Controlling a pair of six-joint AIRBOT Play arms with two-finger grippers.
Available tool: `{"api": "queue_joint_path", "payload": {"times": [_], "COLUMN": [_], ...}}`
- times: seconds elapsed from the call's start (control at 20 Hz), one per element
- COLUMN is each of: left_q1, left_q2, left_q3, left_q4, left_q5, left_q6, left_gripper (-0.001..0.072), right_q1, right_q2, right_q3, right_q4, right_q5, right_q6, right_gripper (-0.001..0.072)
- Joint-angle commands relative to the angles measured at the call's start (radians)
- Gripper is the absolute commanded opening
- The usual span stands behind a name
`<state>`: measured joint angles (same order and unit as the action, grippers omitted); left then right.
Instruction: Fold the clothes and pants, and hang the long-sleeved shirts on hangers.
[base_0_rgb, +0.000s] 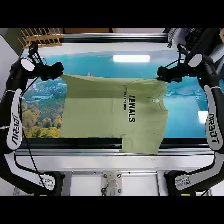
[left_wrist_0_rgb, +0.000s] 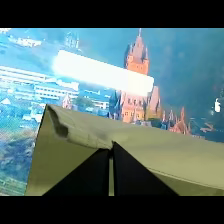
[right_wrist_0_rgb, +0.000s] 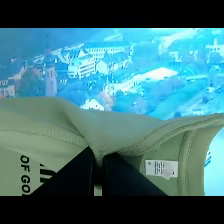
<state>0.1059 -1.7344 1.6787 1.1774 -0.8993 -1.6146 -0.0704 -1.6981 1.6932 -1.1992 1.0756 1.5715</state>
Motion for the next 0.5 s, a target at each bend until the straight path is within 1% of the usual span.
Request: {"api": "queue_joint_path", "payload": {"times": [0.0, 0.1, 0.15, 0.35, 0.45], "left_q1": [0.013, 0.022, 0.022, 0.013, -0.003], "left_q2": [-0.072, -0.039, -0.006, 0.126, 0.156], "left_q3": [0.065, -0.007, -0.077, -0.384, -0.49], "left_q4": [0.001, 0.003, 0.01, 0.007, 0.006], "left_q5": [-0.065, -0.079, -0.069, 0.012, 0.027], "left_q6": [-0.001, 0.0, 0.0, 0.006, 0.034], "left_gripper": [0.0006, 0.0006, 0.0006, 0.0007, 0.0007], "right_q1": [0.002, 0.01, 0.01, 0.011, 0.011], "right_q2": [-0.012, 0.017, 0.042, 0.145, 0.163], "right_q3": [0.0, -0.05, -0.095, -0.317, -0.404], "right_q4": [-0.095, -0.163, -0.176, -0.19, -0.189], "right_q5": [-0.024, 0.006, 0.006, 0.002, -0.006], "right_q6": [0.0, 0.0, 0.0, 0.0, 0.0], "right_gripper": [0.001, 0.001, 0.001, 0.001, 0.0011]}}
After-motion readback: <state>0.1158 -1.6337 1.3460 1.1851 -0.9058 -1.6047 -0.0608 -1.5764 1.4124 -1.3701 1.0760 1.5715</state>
